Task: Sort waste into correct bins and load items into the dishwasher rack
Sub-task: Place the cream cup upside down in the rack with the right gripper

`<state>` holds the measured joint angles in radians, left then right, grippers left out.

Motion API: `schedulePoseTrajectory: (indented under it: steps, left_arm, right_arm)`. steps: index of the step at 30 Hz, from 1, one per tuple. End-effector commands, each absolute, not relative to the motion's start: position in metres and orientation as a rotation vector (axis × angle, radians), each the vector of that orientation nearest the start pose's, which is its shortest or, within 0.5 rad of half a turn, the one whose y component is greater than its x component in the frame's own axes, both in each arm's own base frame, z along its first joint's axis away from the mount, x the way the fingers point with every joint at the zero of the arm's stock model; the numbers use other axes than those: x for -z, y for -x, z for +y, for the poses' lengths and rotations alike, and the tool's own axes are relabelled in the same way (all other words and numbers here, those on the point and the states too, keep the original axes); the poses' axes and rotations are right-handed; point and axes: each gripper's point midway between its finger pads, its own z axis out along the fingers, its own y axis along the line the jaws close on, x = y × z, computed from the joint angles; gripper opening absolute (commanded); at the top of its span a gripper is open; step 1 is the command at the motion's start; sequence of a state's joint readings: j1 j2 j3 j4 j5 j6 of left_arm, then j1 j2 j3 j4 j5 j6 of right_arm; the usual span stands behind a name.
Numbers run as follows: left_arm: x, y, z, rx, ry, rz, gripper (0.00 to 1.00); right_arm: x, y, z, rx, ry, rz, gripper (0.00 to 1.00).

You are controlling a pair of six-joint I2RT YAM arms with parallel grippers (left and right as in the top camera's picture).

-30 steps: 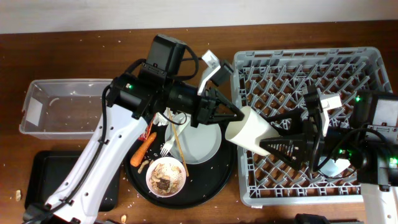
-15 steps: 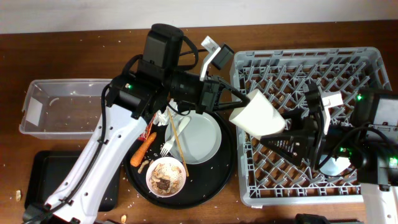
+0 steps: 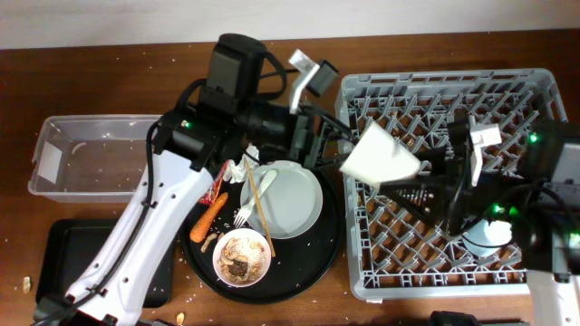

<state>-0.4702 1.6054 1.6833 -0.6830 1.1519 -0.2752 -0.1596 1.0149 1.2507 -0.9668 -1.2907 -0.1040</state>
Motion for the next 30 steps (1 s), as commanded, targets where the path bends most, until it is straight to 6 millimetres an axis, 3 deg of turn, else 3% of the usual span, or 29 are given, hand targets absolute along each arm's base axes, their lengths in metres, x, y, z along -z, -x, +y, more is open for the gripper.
schedulePoseTrajectory:
  steps: [1,5,9,13,15,18,19,21,22,24,26,27,30]
  left_arm:
    - [-0.376,-0.285,-0.304,1.652,-0.873,2.012,0.99]
    - [-0.373,-0.291,-0.296,1.646,-0.832,2.04,0.99]
    - [-0.369,-0.289,-0.295,1.656,-0.818,2.07,0.99]
    - [-0.366,-0.286,-0.294,1.654,-0.824,2.083,0.99]
    - [-0.36,-0.285,-0.292,1.642,-0.817,2.114,0.99]
    - [-0.355,-0.289,-0.291,1.599,-0.793,2.145,0.99]
    - [-0.354,-0.289,-0.291,1.583,-0.811,2.133,0.99]
    - [-0.349,-0.29,-0.289,1.548,-0.816,2.144,0.99]
    - [-0.34,-0.294,-0.286,1.498,-0.78,2.199,0.99]
    - [-0.312,-0.303,-0.272,1.287,-0.734,2.324,0.99]
    - [-0.279,-0.313,-0.245,1.017,-0.615,2.507,0.99]
    - [-0.262,-0.316,-0.226,0.857,-0.554,2.599,0.99]
    - [-0.23,-0.316,-0.168,0.402,-0.342,2.798,0.99]
  right_arm:
    - [-0.338,-0.256,0.073,-0.974,0.072,2.123,0.53]
    - [-0.278,-0.241,-0.017,-0.632,-0.506,2.345,0.5]
    - [-0.229,-0.192,-0.123,-0.185,-1.15,2.409,0.5]
    - [-0.196,-0.168,-0.177,-0.085,-1.537,2.371,0.5]
    - [-0.17,-0.165,-0.195,-0.119,-1.681,2.382,0.5]
    - [-0.144,-0.17,-0.199,-0.184,-1.741,2.454,0.51]
    - [-0.133,-0.181,-0.201,-0.272,-1.745,2.457,0.66]
    - [-0.137,-0.195,-0.196,-0.387,-1.716,2.421,0.88]
    - [-0.148,-0.197,-0.199,-0.379,-1.698,2.416,0.97]
    - [-0.189,-0.201,-0.193,-0.403,-1.6,2.414,0.99]
    - [-0.249,-0.213,-0.154,-0.508,-1.278,2.415,0.99]
    - [-0.273,-0.215,-0.134,-0.479,-1.154,2.4,0.99]
    - [-0.32,-0.207,-0.055,-0.395,-0.701,2.39,0.99]
